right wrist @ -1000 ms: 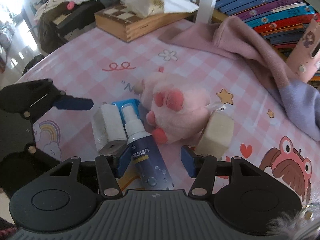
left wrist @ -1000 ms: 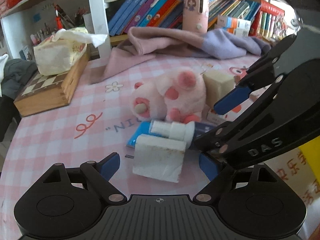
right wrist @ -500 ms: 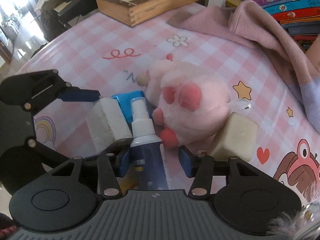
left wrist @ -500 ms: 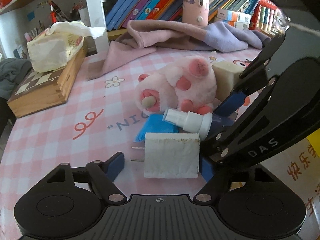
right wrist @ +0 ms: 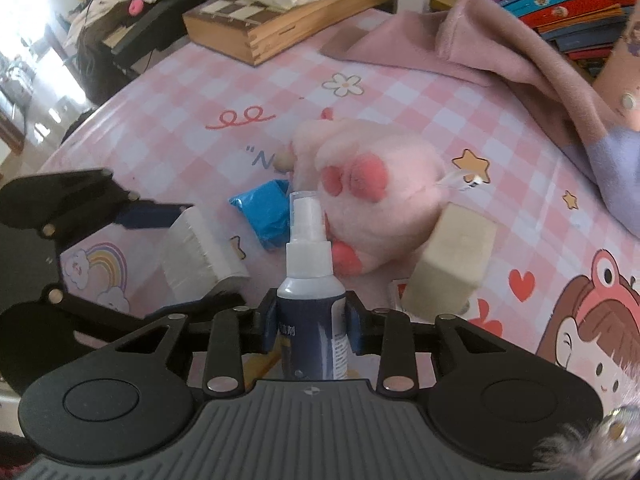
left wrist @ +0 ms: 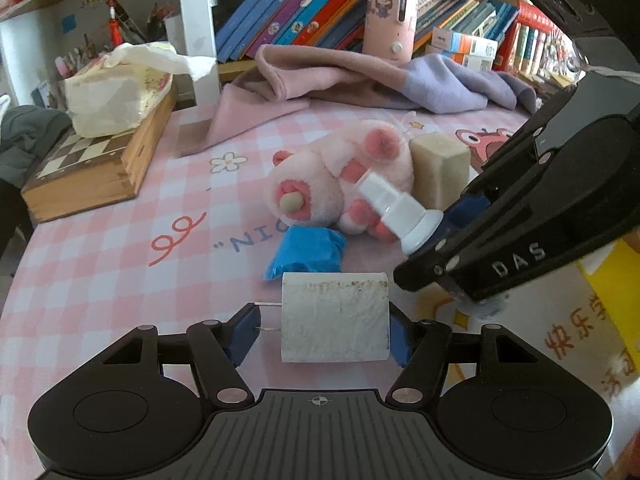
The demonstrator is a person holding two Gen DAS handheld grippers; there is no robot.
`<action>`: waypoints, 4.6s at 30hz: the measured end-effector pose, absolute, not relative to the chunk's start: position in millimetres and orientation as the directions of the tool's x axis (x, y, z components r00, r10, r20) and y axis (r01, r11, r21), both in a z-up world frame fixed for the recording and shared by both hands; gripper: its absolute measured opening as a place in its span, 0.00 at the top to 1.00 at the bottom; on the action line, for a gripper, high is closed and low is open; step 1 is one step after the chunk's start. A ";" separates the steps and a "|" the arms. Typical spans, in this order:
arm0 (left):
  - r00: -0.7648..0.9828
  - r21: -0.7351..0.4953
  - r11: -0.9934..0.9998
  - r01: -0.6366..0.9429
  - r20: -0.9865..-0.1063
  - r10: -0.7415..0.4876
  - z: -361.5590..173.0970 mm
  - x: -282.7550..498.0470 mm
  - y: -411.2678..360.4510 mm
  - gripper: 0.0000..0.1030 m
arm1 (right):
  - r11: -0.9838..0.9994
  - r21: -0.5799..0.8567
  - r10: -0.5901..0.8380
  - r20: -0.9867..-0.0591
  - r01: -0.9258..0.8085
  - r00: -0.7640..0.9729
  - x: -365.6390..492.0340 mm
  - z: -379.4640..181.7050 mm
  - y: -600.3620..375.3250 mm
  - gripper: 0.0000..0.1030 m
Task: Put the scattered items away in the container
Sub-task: 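Grasp the white charger with the left tool while the right tool grasps the spray bottle, then carry the charger and spray bottle over the yellow box with both tools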
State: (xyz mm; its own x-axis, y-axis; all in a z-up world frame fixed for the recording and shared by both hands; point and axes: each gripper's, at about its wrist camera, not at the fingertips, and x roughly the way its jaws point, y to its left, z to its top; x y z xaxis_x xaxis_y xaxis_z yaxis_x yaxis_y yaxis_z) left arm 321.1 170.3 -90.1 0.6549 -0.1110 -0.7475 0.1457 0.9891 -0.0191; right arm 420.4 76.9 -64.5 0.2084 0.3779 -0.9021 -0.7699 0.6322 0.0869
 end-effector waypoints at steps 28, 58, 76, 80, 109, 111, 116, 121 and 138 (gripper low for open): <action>0.751 -0.082 0.987 0.141 -0.641 -0.161 -17.2 204.9 168.4 0.37 | 0.710 0.130 0.493 -0.794 -0.692 0.357 317.1 11.6 32.8 0.70; 0.733 -0.147 0.956 0.255 -0.616 -0.290 17.1 61.8 137.8 0.37 | 0.768 0.145 0.505 -0.736 -0.624 0.451 136.9 41.1 -33.9 0.70; 0.641 -0.225 0.890 0.397 -0.627 -0.444 6.5 28.6 84.2 0.37 | 0.900 0.197 0.384 -0.779 -0.389 0.495 67.2 14.2 -115.8 0.70; 0.613 -0.233 0.865 0.444 -0.625 -0.483 4.4 29.5 69.6 0.37 | 0.922 0.188 0.349 -0.786 -0.340 0.511 59.3 13.7 -132.3 0.70; 0.446 -0.248 0.721 0.647 -0.644 -0.621 -0.6 62.1 -33.9 0.37 | 0.980 0.187 0.192 -0.810 -0.066 0.554 45.9 10.8 -239.5 0.70; 0.436 -0.247 0.712 0.658 -0.645 -0.627 -1.6 66.3 -42.1 0.37 | 0.981 0.186 0.184 -0.813 -0.053 0.552 47.8 9.7 -247.1 0.70; 0.413 -0.250 0.694 0.675 -0.651 -0.637 -4.6 77.2 -60.1 0.37 | 0.982 0.190 0.171 -0.818 -0.022 0.549 54.3 6.9 -265.3 0.70; 0.394 -0.259 0.685 0.681 -0.659 -0.641 -9.0 90.6 -76.6 0.37 | 0.982 0.190 0.160 -0.827 0.001 0.539 63.7 3.1 -283.1 0.70; 0.610 -0.146 0.769 0.623 -0.524 -0.594 49.3 154.1 -106.0 0.37 | 0.978 0.159 0.205 -0.669 -0.131 0.715 151.3 70.6 -326.0 0.70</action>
State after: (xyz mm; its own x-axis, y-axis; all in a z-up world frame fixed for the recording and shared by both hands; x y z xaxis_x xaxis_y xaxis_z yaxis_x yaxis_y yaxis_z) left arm 154.1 -106.0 49.3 0.6105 -0.5943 -0.5235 0.6229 0.7685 -0.1461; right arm 151.3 -326.0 70.6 0.7146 0.2047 -0.6689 -0.1313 0.9785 0.1592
